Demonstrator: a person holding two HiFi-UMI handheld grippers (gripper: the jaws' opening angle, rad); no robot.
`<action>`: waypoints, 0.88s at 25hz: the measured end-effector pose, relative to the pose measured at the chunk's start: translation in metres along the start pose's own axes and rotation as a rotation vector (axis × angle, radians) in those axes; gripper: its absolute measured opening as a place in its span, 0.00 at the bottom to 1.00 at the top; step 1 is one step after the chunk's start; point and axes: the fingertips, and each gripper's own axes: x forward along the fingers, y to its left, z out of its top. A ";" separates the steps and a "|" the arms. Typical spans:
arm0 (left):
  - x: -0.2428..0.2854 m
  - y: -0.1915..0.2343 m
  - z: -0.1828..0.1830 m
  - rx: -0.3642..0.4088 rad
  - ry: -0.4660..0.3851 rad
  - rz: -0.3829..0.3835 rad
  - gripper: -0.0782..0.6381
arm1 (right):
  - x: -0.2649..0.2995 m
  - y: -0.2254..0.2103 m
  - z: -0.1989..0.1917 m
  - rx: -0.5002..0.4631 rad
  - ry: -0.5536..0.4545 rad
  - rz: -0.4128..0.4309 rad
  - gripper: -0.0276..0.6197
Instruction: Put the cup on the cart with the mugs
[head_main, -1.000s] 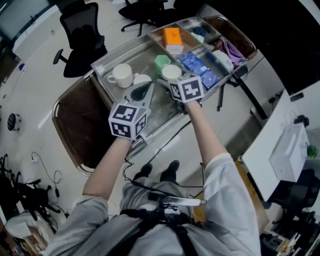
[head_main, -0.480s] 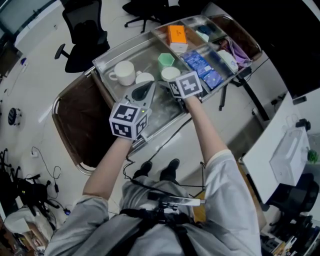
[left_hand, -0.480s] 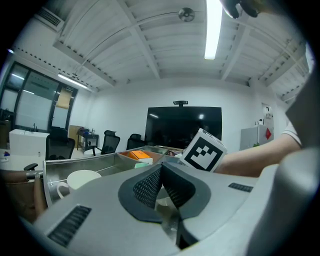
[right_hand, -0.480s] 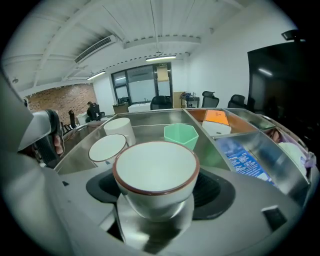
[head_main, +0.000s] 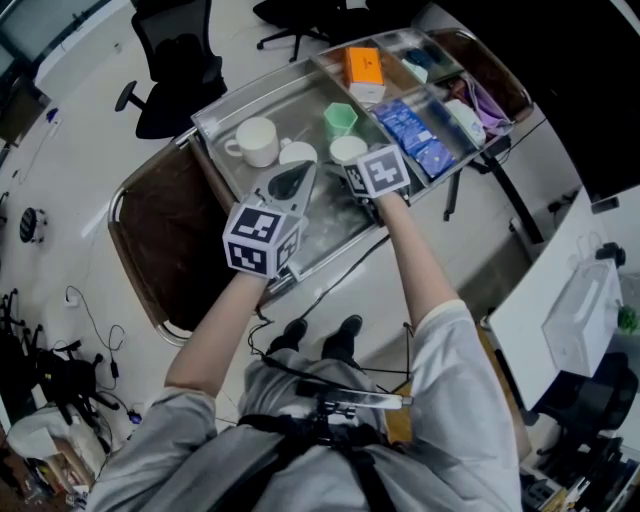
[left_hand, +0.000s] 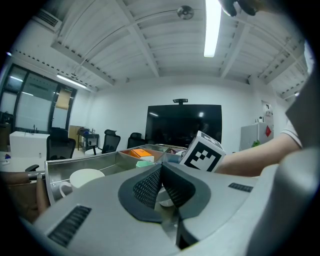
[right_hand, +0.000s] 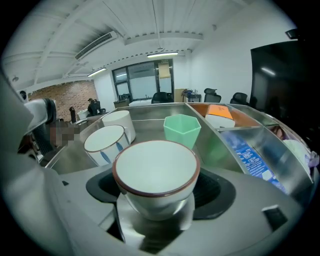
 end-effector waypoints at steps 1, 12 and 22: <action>0.000 0.001 0.000 -0.003 0.000 0.002 0.12 | 0.000 0.000 0.000 -0.001 0.007 0.003 0.68; 0.002 -0.003 0.000 -0.004 -0.006 -0.009 0.12 | -0.007 0.008 -0.004 -0.033 0.047 0.035 0.75; -0.001 -0.011 0.000 0.001 -0.009 -0.030 0.12 | -0.030 0.005 0.001 -0.025 -0.010 -0.004 0.75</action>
